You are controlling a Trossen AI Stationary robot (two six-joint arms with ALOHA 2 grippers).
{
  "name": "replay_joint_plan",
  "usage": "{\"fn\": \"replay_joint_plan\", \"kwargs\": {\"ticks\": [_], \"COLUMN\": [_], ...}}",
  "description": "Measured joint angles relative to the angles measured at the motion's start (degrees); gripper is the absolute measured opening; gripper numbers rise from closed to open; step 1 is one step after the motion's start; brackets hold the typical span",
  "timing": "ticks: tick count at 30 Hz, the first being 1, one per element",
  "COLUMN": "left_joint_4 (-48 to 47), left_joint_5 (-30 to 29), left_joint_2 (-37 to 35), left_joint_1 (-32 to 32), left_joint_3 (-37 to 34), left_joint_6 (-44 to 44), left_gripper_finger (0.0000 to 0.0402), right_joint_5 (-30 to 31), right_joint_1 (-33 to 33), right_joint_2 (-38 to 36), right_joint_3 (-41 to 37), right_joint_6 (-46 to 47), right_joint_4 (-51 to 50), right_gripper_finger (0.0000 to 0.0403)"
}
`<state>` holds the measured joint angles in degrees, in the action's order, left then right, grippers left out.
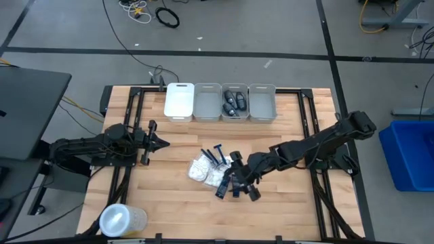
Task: Pick & Place Travel size toiletries
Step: Put the blue shave cream into the right gray bin
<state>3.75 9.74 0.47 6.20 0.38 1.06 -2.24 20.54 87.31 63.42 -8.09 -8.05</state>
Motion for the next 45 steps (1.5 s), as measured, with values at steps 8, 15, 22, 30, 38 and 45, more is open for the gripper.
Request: {"fn": "replay_joint_plan", "kwargs": {"ticks": [8,15,22,30,38,45], "left_joint_4": [0.02,0.02,0.02,0.01,0.02,0.02], "left_joint_5": [0.00,-0.02,-0.02,0.04,0.00,0.00], "left_joint_2": [0.00,0.01,0.00,0.02,0.00,0.02], "left_joint_1": [0.00,-0.02,0.00,-0.02,-0.02,-0.02], "left_joint_3": [-0.02,0.00,0.00,0.00,0.00,-0.02], "left_joint_6": [0.00,0.00,0.00,0.00,0.00,0.00], "left_gripper_finger": [0.0016,0.0016,0.0016,0.0016,0.0016,0.0016], "right_joint_5": [-1.57,-2.49,-3.06,-8.98,-11.07,-18.77], "right_joint_1": [0.89,0.88,0.89,0.89,0.30,-1.77], "right_joint_2": [0.00,0.05,1.77,4.38,7.83,11.93], "right_joint_3": [4.80,5.40,5.40,5.40,5.40,5.40], "right_joint_6": [-6.49,-17.71,-39.48,-46.42,-46.43,-46.43], "right_joint_4": [-9.89,-14.45,-17.53,-17.56,-17.50,-17.97], "right_gripper_finger": [0.0291,0.0313,0.0309,0.0288,0.0274,0.0264]}}
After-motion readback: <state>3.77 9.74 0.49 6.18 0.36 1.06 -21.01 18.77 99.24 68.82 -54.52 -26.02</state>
